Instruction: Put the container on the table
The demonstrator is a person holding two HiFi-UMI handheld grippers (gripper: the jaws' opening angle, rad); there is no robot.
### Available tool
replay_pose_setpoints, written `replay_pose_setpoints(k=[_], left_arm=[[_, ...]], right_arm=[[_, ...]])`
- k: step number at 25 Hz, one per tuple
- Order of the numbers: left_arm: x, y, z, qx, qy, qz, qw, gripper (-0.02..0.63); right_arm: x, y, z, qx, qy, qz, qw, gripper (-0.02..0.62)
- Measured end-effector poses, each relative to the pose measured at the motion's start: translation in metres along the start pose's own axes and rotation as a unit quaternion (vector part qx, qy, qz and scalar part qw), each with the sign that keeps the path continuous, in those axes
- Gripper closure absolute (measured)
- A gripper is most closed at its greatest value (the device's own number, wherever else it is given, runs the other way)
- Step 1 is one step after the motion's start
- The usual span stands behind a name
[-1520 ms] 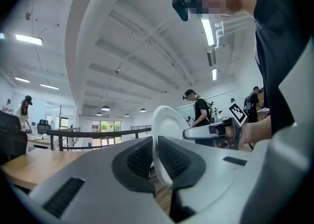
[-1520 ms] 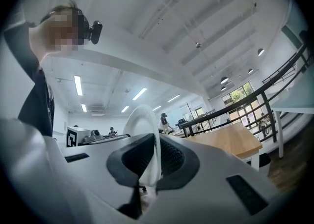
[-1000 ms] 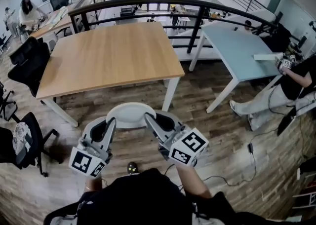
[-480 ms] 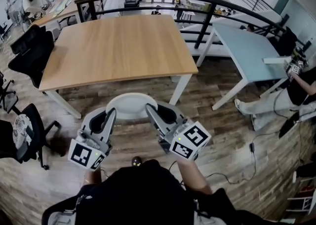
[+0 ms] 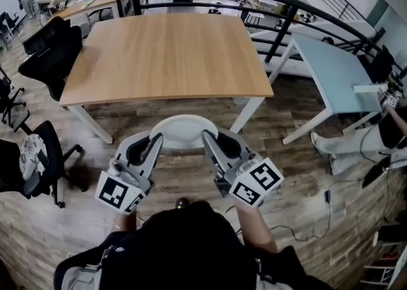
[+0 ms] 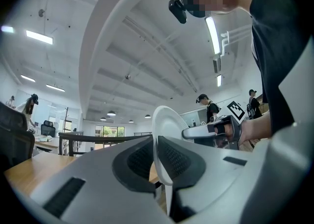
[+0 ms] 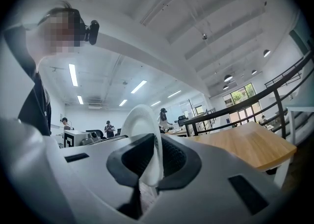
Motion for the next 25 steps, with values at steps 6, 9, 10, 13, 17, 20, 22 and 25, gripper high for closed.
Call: replay_pose_setpoints(k=[6, 9, 10, 13, 17, 20, 22, 25], left_arm=[[-0.003, 0.0, -0.006, 0.004, 0.0, -0.003, 1.0, 0.575], [0.0, 0.006, -0.013, 0.0, -0.006, -0.013, 0.9999, 0.575], [0.0, 0.009, -0.015, -0.001, -0.009, -0.017, 0.9998, 0.575], [-0.001, 0.016, -0.017, -0.005, -0.008, -0.02, 0.9998, 0.575], [-0.008, 0.03, -0.017, -0.012, 0.007, -0.016, 0.9998, 0.575], [-0.022, 0.041, -0.016, -0.018, 0.017, -0.002, 0.9997, 0.575], [-0.033, 0.048, -0.015, -0.02, 0.012, 0.008, 0.9997, 0.575], [-0.047, 0.065, -0.013, -0.018, 0.011, 0.014, 0.9997, 0.575]], right_arm=[[0.003, 0.003, -0.005, -0.003, 0.006, -0.004, 1.0, 0.568], [0.01, -0.002, -0.01, -0.007, 0.008, -0.011, 1.0, 0.568], [0.012, -0.003, -0.01, -0.007, 0.009, -0.012, 1.0, 0.568], [0.02, -0.003, -0.011, -0.007, 0.012, -0.012, 1.0, 0.568], [0.034, 0.004, -0.008, 0.001, 0.02, -0.006, 1.0, 0.568], [0.047, 0.019, -0.005, 0.002, 0.023, 0.006, 1.0, 0.568], [0.054, 0.03, -0.003, -0.001, 0.022, 0.019, 1.0, 0.568], [0.07, 0.044, 0.003, -0.006, 0.018, 0.037, 0.999, 0.568]])
Point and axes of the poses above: the fingertips, and each gripper's own axes: y forward along the fingers, x to its right, z out of its top, the point moved 1 cm from there along -y, backward along the fingers, and after that the axes turned 10 degrees about z, right-handed, at the moved point
